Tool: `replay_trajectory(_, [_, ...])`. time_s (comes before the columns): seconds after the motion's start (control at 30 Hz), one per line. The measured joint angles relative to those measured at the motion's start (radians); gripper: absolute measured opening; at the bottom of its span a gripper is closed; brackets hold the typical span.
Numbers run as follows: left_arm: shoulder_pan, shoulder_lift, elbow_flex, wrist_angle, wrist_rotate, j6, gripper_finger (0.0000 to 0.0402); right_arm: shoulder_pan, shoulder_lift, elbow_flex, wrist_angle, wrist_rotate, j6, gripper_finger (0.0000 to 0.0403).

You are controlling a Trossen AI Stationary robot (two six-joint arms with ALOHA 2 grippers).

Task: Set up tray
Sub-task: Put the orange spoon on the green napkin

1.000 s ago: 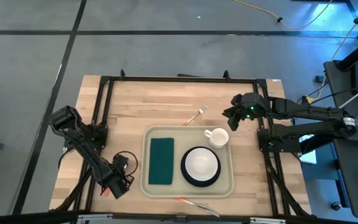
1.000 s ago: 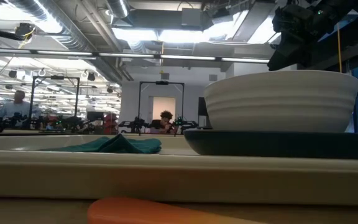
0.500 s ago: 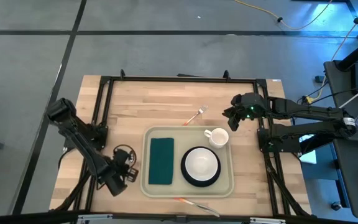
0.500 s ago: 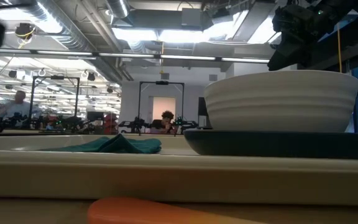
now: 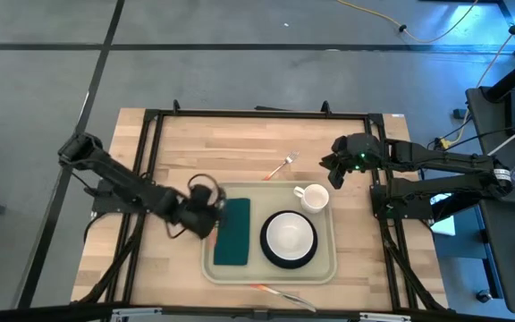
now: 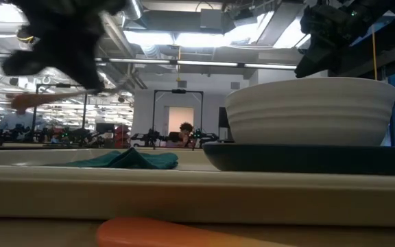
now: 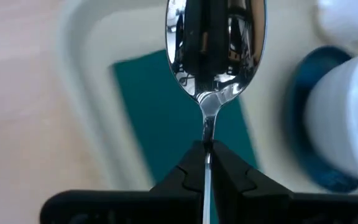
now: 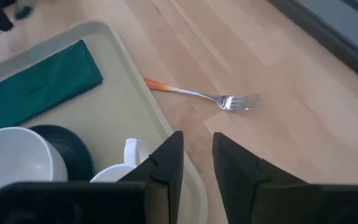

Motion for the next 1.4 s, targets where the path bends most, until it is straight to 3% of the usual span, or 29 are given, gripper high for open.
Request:
replay_trajectory(0.2, [0.115,0.05,0.002,0.187,0.035,0.087,0.0004,0.0,0.007,0.0,0.047,0.0,-0.089,0.009])
replay_trajectory(0.47, [0.13,0.226,0.085,0.172,0.154,-0.015,0.0004,0.0,0.035,0.0,0.04,0.0,-0.163,0.009])
replay_trajectory(0.8, [0.124,0.34,0.31,-0.211,0.223,-0.088,0.0003,0.0,0.088,0.0,0.036,-0.003,-0.208,0.009])
replay_trajectory(1.13, [0.096,0.358,0.311,-0.226,0.2,-0.23,0.0003,0.0,0.154,0.0,0.034,-0.008,-0.212,0.009])
replay_trajectory(1.4, [0.09,0.423,0.31,-0.209,0.282,-0.23,0.0003,0.0,0.166,0.0,0.031,-0.008,-0.214,0.009])
